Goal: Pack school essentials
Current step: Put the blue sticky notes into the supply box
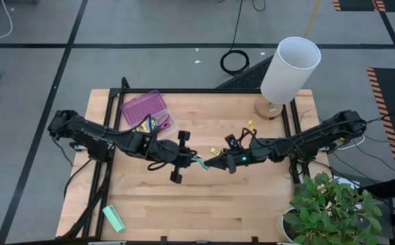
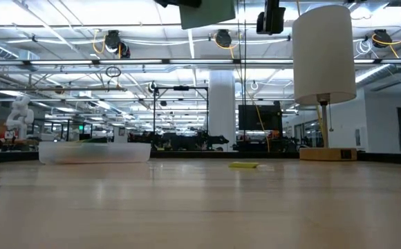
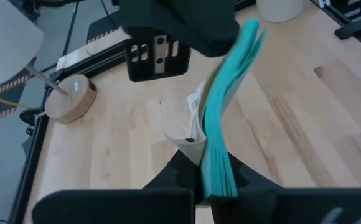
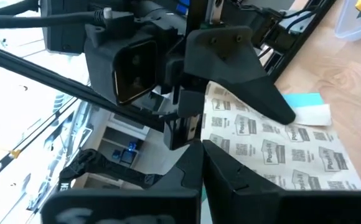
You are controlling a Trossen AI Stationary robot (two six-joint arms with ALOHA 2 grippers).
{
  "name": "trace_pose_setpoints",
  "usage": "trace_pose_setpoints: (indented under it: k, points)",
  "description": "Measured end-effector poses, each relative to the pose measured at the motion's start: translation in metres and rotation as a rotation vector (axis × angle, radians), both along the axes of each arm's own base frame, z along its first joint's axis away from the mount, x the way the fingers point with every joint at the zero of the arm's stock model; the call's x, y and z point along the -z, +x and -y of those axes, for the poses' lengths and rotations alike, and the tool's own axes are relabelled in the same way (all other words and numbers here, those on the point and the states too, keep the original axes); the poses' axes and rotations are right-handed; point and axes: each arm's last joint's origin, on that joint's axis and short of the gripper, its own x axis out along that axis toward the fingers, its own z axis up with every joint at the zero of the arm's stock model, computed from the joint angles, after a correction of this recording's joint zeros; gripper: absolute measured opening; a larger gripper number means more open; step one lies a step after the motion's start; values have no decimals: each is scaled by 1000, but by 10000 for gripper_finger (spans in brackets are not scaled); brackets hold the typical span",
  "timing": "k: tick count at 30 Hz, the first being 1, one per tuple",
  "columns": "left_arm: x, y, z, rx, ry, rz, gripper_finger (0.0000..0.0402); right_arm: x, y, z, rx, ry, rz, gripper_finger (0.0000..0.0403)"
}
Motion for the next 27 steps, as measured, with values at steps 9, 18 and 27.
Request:
trace_pose_setpoints:
  k: [9, 18, 27]
  points:
    - [2, 0, -5, -65, -58, -16, 14, 0, 0, 0, -13, -13, 2, 0]
    - [5, -3, -4, -118, -129, -51, 11, 0, 0, -1, -36, -68, 12, 0]
    - [4, -5, 6, -60, -90, -50, 10, -28, -24, -8, -44, -486, 164, 80]
